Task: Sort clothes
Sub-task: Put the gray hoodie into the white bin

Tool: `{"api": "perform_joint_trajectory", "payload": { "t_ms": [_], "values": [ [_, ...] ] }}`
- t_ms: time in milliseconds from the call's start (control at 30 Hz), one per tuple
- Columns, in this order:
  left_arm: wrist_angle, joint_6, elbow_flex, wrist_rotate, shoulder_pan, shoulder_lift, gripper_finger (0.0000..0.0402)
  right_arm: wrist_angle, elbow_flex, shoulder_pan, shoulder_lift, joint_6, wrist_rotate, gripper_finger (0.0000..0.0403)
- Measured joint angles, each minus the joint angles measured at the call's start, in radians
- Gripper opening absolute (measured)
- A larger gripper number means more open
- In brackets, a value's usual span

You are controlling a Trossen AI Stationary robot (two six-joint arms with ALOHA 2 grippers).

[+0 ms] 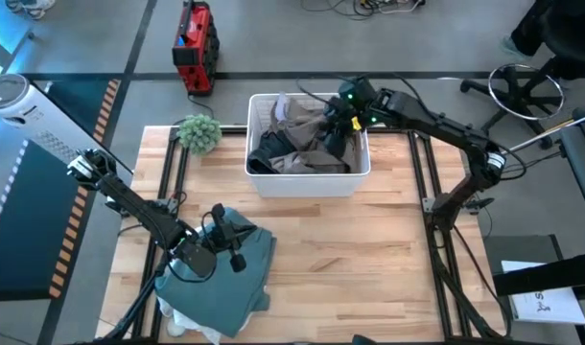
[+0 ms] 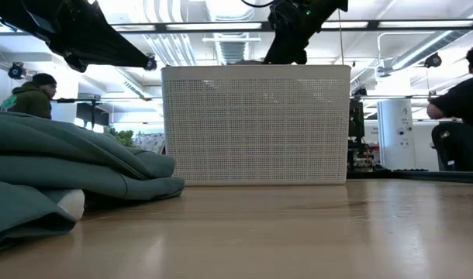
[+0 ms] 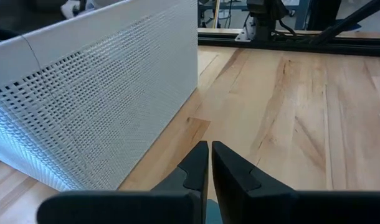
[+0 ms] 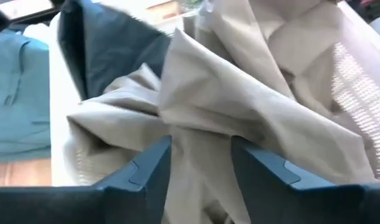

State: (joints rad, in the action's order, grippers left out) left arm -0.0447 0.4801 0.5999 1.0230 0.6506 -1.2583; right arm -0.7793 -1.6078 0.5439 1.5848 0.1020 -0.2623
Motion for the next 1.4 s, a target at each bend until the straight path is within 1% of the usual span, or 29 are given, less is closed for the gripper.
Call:
{"api": "perform_joint_trajectory", "payload": {
  "t_ms": [67,267,333,367,400,467,567,667,700,733,867,933,1100,1200,1300,1400],
  "values": [
    [0.0,0.0,0.0,-0.02,0.0,0.0,0.0011,-0.004,0.0,-0.012,0.001,-0.002,0.001,0.0175],
    [-0.001,0.0,0.0,-0.021,0.0,0.0,0.0037,0.008,-0.007,-0.04,-0.002,0.003,0.035,0.0258],
    [-0.001,0.0,0.0,-0.021,0.0,0.0,0.0046,0.016,-0.01,-0.045,-0.005,0.019,0.035,0.0272],
    [0.0,-0.002,0.0,-0.021,0.0,0.0,0.0049,0.024,-0.011,-0.047,-0.006,0.028,0.034,0.0271],
    [0.0,-0.011,0.0,-0.02,0.0,0.0,0.0052,0.033,-0.011,-0.05,-0.004,0.038,0.035,0.0265],
    [-0.001,-0.028,0.0,-0.013,-0.001,0.0,0.0053,0.071,-0.01,-0.054,0.012,0.054,0.035,0.0234],
    [-0.001,-0.034,0.0,0.002,-0.008,0.0,0.0047,0.122,-0.008,-0.06,0.061,0.09,0.035,0.0152],
    [-0.001,-0.034,0.0,0.005,-0.012,0.0,0.0033,0.162,-0.007,-0.06,0.117,0.143,0.0,0.0046],
    [-0.001,-0.034,0.0,0.006,-0.012,0.0,0.0028,0.172,-0.007,-0.06,0.134,0.161,-0.02,0.0024],
    [0.0,-0.034,0.0,0.005,-0.011,0.0,0.0022,0.172,-0.007,-0.06,0.153,0.183,-0.03,0.0014],
    [0.0,-0.029,0.0,0.006,-0.011,0.0,0.0003,0.153,-0.007,-0.053,0.238,0.224,-0.034,0.0013],
    [0.0,-0.027,0.0,0.005,-0.011,0.0,0.0003,0.152,-0.006,-0.046,0.281,0.23,-0.034,0.0004],
    [0.0,-0.027,0.0,0.005,-0.011,0.0,0.0001,0.145,-0.007,-0.033,0.378,0.256,-0.034,0.0001],
    [0.001,-0.027,0.0,0.005,-0.011,0.0,0.0001,0.141,-0.007,-0.017,0.418,0.259,-0.045,0.0],
    [0.002,-0.026,0.0,0.003,-0.011,0.0,0.0,0.128,-0.007,0.011,0.446,0.259,-0.082,0.0],
    [0.003,-0.026,0.0,-0.013,-0.011,0.0,0.0,0.119,-0.007,0.026,0.462,0.259,-0.089,0.0]
  ]
}}
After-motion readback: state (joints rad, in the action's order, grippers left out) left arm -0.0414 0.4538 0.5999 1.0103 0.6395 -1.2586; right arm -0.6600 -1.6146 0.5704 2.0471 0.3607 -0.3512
